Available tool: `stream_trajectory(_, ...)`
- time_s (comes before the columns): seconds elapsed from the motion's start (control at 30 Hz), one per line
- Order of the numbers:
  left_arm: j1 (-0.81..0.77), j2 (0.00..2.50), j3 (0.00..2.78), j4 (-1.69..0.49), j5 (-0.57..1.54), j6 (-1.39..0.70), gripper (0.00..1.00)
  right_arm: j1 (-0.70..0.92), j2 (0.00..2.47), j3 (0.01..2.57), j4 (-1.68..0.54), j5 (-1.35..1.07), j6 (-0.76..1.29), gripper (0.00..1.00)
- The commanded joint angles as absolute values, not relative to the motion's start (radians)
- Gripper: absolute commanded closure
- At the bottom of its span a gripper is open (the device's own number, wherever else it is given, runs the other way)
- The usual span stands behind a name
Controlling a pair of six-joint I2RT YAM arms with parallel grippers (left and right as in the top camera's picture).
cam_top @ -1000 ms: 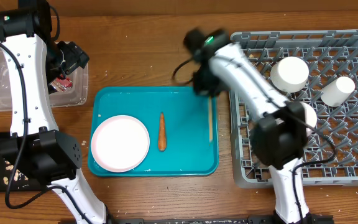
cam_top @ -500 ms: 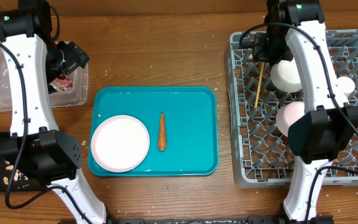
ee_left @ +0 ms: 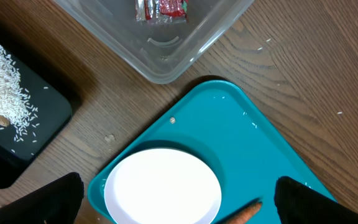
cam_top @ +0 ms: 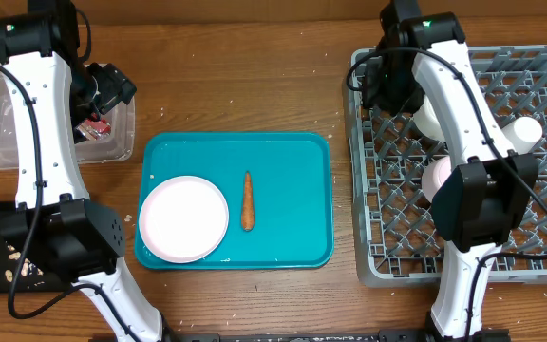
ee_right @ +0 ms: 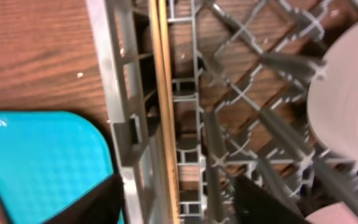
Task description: Sort waste into correct bins and load items into the dishwasher
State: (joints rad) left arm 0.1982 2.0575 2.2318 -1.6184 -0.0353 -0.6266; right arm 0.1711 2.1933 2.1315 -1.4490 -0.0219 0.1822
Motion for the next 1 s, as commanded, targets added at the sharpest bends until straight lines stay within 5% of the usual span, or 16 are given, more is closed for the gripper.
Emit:
stream_trajectory(0.0,0.196,2.048,2.254,-1.617,-0.048,-0.636,0.00,0.173,2.166,2.152,-1.478,-0.025,0.268,0.38)
stream_trajectory(0.27,0.196,2.048,2.254,-1.617,-0.049,-0.636,0.00,0.233,2.099,2.221,-1.559,-0.139,0.288,0.36)
stream_trajectory(0.47,0.196,2.048,2.254,-1.616,-0.048,-0.636,0.00,0.352,2.096,2.195,-1.506,-0.258,0.289,0.00)
stream_trajectory(0.97,0.196,2.048,2.254,-1.615,-0.049,-0.636,0.00,0.538,2.096,2.152,-1.352,-0.139,0.292,0.00)
